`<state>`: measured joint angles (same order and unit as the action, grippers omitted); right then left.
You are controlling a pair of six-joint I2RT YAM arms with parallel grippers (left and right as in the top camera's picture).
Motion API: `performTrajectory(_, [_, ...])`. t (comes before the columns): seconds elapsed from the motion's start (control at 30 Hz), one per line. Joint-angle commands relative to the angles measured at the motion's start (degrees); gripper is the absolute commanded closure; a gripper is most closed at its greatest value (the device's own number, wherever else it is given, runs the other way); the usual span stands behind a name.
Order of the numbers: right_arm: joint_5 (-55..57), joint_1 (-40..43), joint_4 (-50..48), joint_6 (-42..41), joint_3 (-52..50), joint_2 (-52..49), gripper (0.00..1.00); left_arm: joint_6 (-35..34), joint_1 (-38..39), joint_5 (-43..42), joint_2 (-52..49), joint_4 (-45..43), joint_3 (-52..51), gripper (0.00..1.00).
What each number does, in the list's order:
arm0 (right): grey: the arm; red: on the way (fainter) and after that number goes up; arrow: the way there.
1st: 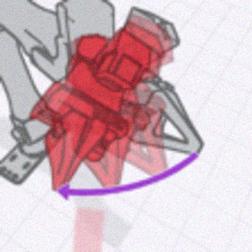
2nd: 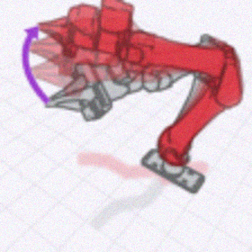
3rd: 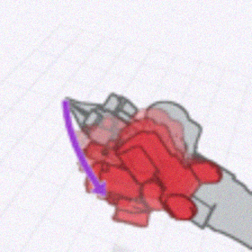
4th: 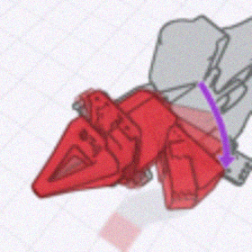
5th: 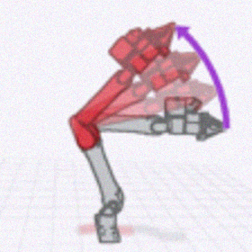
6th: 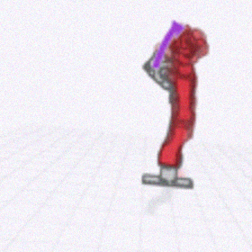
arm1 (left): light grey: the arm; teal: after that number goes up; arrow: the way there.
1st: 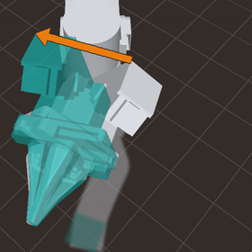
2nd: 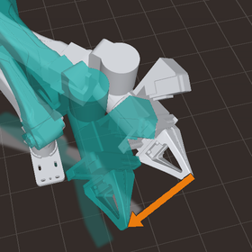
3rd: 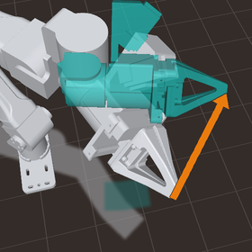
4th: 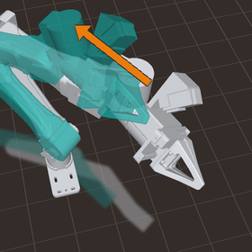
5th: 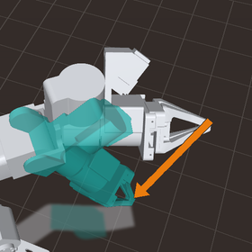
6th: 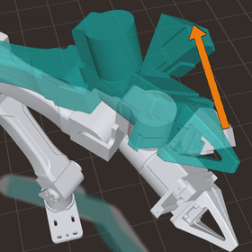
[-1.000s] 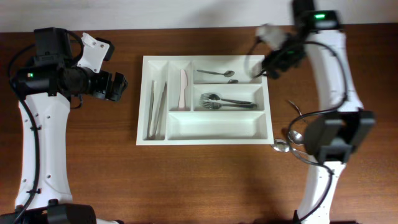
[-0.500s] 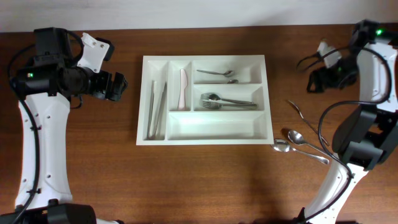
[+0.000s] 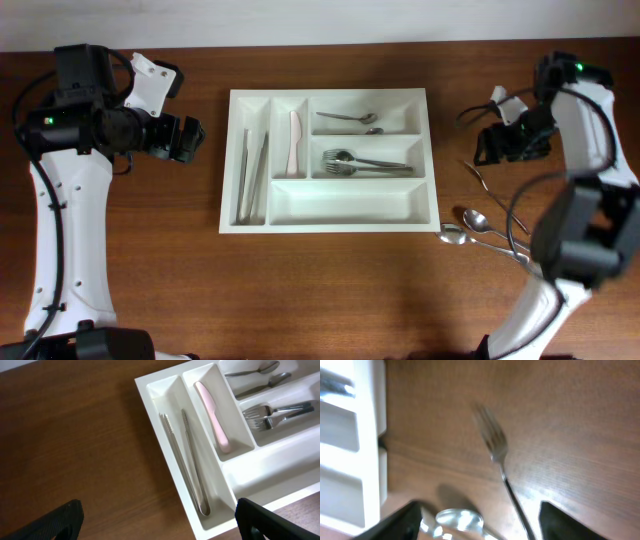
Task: Pack container
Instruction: 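Reach the right gripper down over the silver knife on the table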
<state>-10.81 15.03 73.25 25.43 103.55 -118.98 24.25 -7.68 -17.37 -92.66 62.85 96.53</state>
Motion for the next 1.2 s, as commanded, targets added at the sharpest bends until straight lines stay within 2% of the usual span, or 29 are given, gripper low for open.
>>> performTrajectory(0.0, [0.98, 0.68, -7.19, -0.44, -12.94, 11.78, 0.18, 0.74, 0.0, -0.66, 1.4, 0.0, 0.22, 0.01])
performTrajectory(0.07, [1.25, 0.79, -12.98, -0.42, -19.93, 15.87, 0.13, 0.72, 0.0, -0.66, 1.4, 0.0, 0.22, 0.01])
performTrajectory(0.17, [1.68, 0.72, -16.76, -0.24, -24.2, 16.22, 0.14, 0.72, 0.0, -0.66, 1.4, 0.0, 0.22, 0.01])
performTrajectory(0.53, [3.37, 0.74, -30.77, -0.24, -29.73, 14.12, 0.21, 0.74, 0.0, -0.66, 1.4, 0.0, 0.22, 0.01])
performTrajectory(0.77, [2.78, 0.72, -33.14, -0.24, -29.94, 10.29, 0.29, 0.72, 0.0, -0.68, 1.4, 0.0, 0.22, 0.01])
performTrajectory(1.17, [2.29, -0.24, -35.36, -0.22, -30.05, 6.36, 0.29, 0.72, 0.0, -0.66, 1.4, 0.0, 0.22, 0.01])
